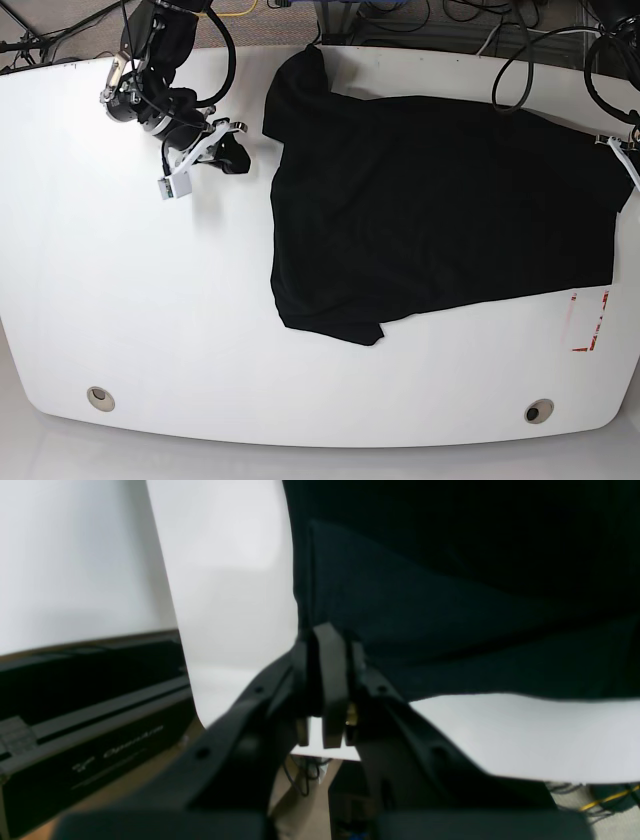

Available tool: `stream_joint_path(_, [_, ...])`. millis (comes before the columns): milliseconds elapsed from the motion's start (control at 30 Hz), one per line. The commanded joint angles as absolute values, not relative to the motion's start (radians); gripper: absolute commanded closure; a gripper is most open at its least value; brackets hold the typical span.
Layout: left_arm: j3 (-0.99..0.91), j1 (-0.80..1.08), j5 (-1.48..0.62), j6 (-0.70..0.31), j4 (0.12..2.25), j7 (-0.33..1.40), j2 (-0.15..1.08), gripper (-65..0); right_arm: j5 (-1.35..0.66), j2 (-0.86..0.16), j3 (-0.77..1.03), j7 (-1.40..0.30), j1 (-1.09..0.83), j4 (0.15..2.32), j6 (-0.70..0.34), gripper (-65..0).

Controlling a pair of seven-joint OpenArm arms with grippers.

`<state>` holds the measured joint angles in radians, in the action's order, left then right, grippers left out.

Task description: Fold the T-shirt properly

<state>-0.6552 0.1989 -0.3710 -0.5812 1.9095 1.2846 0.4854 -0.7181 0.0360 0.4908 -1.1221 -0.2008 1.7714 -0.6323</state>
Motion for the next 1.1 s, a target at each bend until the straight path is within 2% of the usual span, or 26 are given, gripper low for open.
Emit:
stream_joint_path(0, [-0.662, 0.194, -0.366, -0.585, 1.926, 1.277, 0.507, 0.0, -0.737, 0.018, 0.492, -1.113, -0.203, 1.817, -0.636, 0.0])
stream_joint_path(233, [-0.662, 0.197, -0.366, -0.585, 1.926, 1.277, 0.507, 0.0, -0.737, 0.016, 0.486, -1.113, -0.199, 1.814, -0.633, -0.3])
stream_joint_path(333, [-0.662, 0.197, -0.366, -0.585, 1.926, 1.277, 0.507, 0.0, -0.737, 0.022, 0.484, -1.113, -0.182, 1.814, -0.631, -4.6])
stream_joint_path(533, [-0.662, 0.197, -0.364, -0.585, 1.925, 1.277, 0.507, 0.0, -0.733, 0.058, 0.490, -1.104, -0.159, 1.725, -0.631, -27.6])
stream_joint_path(600, [-0.662, 0.197, -0.364, -0.585, 1.925, 1.277, 0.507, 0.0, -0.733, 0.056, 0.490, -1.093, -0.142, 1.682, -0.631, -31.2])
stream_joint_path(1067, [-0.662, 0.197, -0.364, -0.585, 1.925, 1.277, 0.507, 0.0, -0.734, 0.068, 0.456, -1.061, -0.102, 1.535, -0.633, -31.2])
